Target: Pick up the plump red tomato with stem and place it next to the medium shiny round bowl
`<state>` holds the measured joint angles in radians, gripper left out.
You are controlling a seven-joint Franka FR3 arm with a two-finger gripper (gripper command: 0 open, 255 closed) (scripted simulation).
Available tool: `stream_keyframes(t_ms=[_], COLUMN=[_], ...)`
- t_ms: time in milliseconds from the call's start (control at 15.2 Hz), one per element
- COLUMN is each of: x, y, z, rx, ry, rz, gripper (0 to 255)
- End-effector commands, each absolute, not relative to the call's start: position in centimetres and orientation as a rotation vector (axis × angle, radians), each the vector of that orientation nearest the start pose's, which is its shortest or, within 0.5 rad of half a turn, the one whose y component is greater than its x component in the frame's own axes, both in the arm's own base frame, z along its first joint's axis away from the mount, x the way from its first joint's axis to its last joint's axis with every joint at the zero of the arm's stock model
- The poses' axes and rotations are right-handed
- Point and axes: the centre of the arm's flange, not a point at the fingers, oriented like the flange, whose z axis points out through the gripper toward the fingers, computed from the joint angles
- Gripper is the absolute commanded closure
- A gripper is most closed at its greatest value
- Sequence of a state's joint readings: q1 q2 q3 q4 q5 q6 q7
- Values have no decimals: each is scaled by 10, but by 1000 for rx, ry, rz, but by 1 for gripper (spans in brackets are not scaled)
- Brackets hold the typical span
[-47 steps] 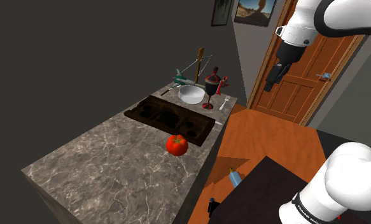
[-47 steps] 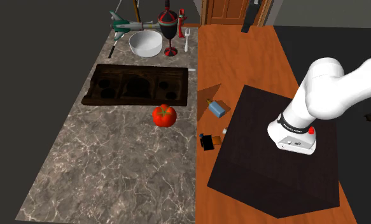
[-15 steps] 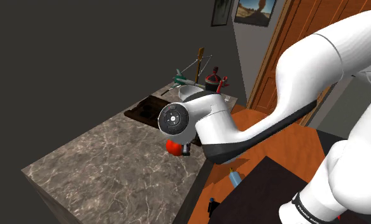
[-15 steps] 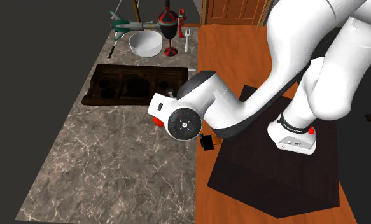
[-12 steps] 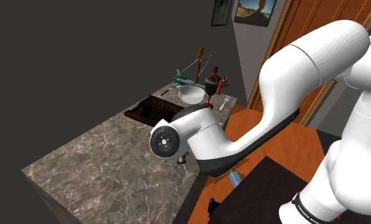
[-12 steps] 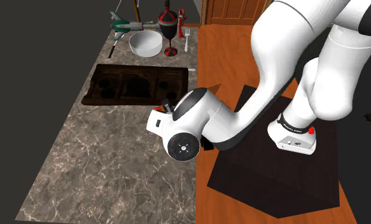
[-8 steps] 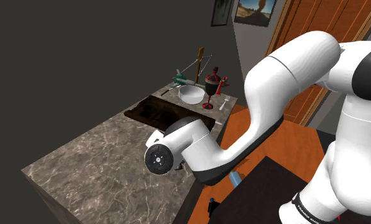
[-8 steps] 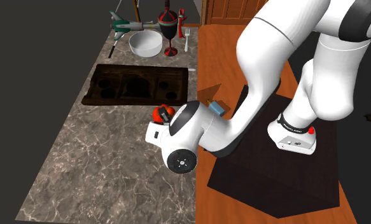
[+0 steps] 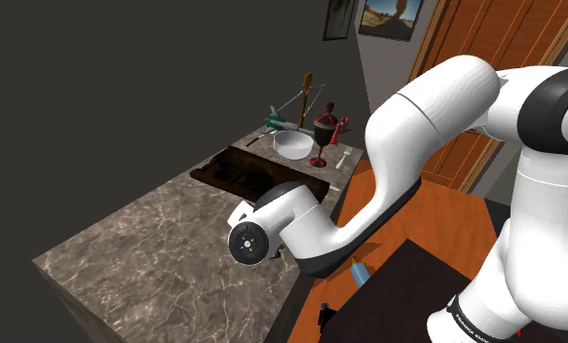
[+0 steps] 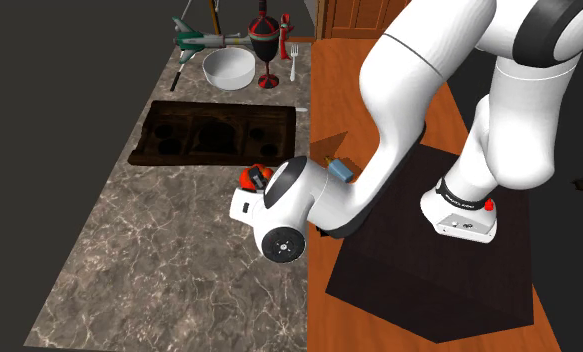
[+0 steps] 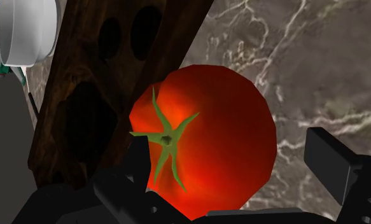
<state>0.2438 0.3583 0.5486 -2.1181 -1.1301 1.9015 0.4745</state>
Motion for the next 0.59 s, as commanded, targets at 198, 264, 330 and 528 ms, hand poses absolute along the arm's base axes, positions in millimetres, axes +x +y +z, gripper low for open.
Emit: stream_keyframes(t_ms=[198, 264, 330, 528], x=[428, 428, 428, 428], y=[337, 337, 337, 337], z=[252, 252, 252, 252], rx=[2010, 2010, 2010, 2010], ry=[1103, 1103, 1103, 1103], rz=[145, 145, 145, 145], gripper=[0, 0, 255, 255])
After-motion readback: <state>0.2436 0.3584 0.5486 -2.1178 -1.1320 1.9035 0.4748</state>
